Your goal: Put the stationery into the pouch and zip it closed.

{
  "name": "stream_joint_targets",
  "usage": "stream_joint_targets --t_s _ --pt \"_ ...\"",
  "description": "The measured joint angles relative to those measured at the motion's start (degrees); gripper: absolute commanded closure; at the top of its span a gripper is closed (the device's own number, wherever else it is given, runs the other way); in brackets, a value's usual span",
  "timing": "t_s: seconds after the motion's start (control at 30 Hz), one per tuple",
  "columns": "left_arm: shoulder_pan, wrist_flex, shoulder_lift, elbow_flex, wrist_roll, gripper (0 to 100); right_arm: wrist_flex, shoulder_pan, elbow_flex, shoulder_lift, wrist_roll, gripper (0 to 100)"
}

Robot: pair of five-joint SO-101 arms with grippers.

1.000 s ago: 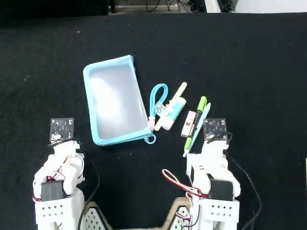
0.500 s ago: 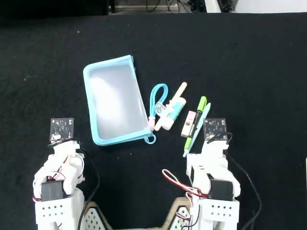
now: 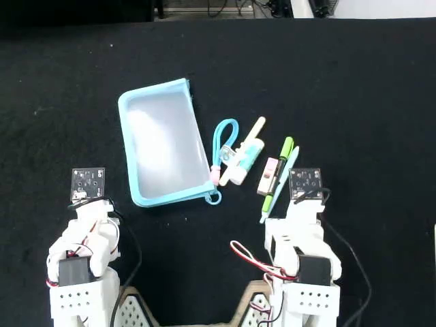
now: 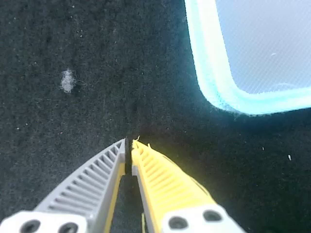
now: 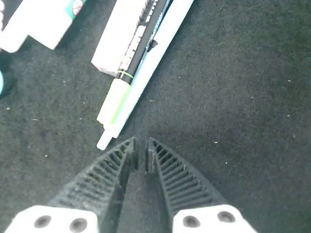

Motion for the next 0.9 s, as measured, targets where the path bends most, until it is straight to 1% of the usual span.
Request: stream_joint_targets --t_s 0.9 --pt "0.0 0.0 0.0 0.0 0.0 97 0.0 -0.88 0.0 0.0 0.0 96.2"
